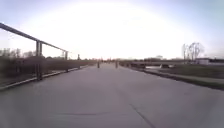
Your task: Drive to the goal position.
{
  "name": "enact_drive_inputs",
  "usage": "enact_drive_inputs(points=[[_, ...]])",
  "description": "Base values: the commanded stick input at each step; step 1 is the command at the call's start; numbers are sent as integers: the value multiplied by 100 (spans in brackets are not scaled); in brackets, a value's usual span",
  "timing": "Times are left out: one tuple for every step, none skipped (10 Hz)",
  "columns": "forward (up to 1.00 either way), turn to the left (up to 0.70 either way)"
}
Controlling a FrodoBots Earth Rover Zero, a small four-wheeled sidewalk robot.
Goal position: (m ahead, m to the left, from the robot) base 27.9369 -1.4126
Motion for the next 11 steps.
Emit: enact_drive_inputs(points=[[100, 1], [100, 1], [100, 1], [100, 1], [100, 1], [100, 1], [100, 1], [100, 1], [100, 1], [5, 1], [5, 1]])
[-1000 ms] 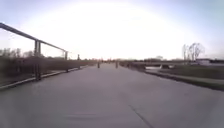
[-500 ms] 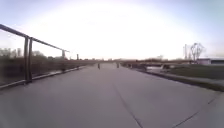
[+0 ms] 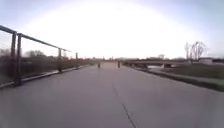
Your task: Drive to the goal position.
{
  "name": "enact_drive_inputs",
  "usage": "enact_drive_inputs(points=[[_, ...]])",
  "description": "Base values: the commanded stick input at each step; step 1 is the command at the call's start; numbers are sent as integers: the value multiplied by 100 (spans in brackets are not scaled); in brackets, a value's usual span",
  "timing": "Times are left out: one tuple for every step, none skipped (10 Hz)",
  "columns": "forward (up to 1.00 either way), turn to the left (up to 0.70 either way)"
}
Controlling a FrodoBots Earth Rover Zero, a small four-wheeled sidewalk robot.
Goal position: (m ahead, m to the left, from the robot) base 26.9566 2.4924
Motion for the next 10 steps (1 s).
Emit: enact_drive_inputs(points=[[5, 1], [5, 1], [5, 1], [5, 1], [17, 1], [100, 1], [100, 1], [100, 1], [100, 1], [100, 1]])
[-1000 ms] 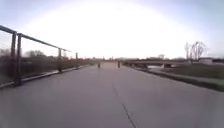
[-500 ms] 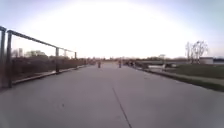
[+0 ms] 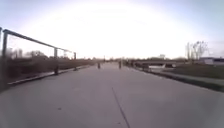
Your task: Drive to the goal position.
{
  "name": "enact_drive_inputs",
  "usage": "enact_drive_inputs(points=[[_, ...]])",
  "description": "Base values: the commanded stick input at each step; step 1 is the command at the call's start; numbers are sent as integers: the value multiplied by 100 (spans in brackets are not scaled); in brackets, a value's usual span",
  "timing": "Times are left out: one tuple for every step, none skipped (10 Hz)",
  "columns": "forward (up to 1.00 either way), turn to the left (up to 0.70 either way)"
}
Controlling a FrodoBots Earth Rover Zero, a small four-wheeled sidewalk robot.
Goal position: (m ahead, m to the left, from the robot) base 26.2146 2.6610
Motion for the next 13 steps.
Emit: enact_drive_inputs(points=[[100, 1], [100, 1], [100, 1], [100, 1], [100, 1], [100, 1], [100, 1], [100, 1], [100, 1], [100, 1], [100, 1], [100, 1], [100, 1]])
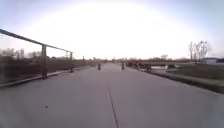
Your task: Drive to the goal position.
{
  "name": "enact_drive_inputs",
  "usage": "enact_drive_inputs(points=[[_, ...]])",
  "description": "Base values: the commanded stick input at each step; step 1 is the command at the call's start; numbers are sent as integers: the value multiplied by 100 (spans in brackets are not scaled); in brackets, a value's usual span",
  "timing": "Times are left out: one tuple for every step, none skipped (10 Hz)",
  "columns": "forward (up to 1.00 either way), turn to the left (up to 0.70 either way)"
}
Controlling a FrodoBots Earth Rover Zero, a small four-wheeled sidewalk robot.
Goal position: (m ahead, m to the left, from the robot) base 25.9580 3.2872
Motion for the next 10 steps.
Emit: enact_drive_inputs(points=[[100, 1], [100, 2], [100, 3], [100, 2], [100, 1], [100, 1], [100, 1], [100, 1], [100, 1], [100, 1]])
